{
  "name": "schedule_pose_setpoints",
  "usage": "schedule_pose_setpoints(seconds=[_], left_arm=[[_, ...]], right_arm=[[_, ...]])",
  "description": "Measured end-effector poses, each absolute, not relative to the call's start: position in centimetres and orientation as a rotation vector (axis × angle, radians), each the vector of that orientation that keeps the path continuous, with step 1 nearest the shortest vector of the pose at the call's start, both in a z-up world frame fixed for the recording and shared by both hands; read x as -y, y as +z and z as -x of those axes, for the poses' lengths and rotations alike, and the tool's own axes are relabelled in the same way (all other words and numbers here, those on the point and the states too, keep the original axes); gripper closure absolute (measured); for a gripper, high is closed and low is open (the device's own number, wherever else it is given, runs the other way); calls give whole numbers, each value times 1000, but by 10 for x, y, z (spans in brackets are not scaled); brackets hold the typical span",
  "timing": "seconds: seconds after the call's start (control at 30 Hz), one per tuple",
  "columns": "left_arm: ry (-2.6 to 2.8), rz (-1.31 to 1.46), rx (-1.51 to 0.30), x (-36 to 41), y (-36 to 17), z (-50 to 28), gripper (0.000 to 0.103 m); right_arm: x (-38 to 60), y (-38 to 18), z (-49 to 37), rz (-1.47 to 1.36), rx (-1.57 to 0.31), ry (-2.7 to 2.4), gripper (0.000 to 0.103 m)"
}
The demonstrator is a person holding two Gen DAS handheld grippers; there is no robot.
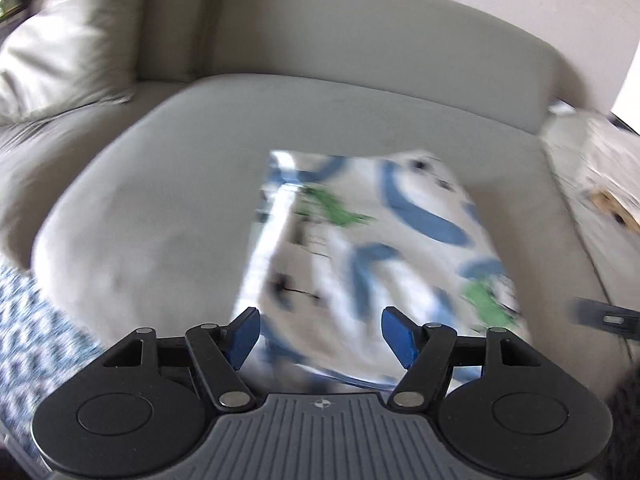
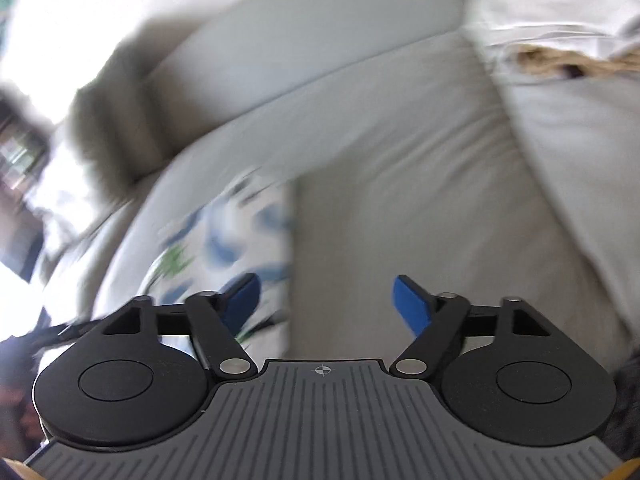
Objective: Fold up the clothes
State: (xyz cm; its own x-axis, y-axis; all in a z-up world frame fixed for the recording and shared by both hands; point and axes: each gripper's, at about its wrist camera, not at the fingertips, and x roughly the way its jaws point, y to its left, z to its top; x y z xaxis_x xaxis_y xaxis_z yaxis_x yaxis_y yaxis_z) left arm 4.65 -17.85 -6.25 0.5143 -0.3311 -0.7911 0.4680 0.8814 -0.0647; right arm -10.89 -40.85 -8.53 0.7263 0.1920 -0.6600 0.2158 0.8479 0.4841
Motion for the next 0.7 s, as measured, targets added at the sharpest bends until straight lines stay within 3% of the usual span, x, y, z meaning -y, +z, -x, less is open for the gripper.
schedule_pose_setpoints(seconds=[0.03,0.1,0.17,0.4,0.5,0.7], left_arm=[[-488,-176,-907,186,-66,-43,39],[-473,-190,-929,198,-75,-41,43],[-435,-194,-980,205,-87,-45,52],[-385,-170,-1123,185,-118,-47,51],[-408,-152,-1098,179,-109,-38,51],[-446,-154,-1039,186,-81,-24,41]], right_arm=[[398,-86,107,-541,-776,24,59],[377,-88,101,-488,-791,75,74],[364,-92,96,-465,-808,113,75],[343,-97,111,-469,-880,164,71],[334,-100,117,-470,-911,186,61],[344,-59,142,-443,-786,127,42]])
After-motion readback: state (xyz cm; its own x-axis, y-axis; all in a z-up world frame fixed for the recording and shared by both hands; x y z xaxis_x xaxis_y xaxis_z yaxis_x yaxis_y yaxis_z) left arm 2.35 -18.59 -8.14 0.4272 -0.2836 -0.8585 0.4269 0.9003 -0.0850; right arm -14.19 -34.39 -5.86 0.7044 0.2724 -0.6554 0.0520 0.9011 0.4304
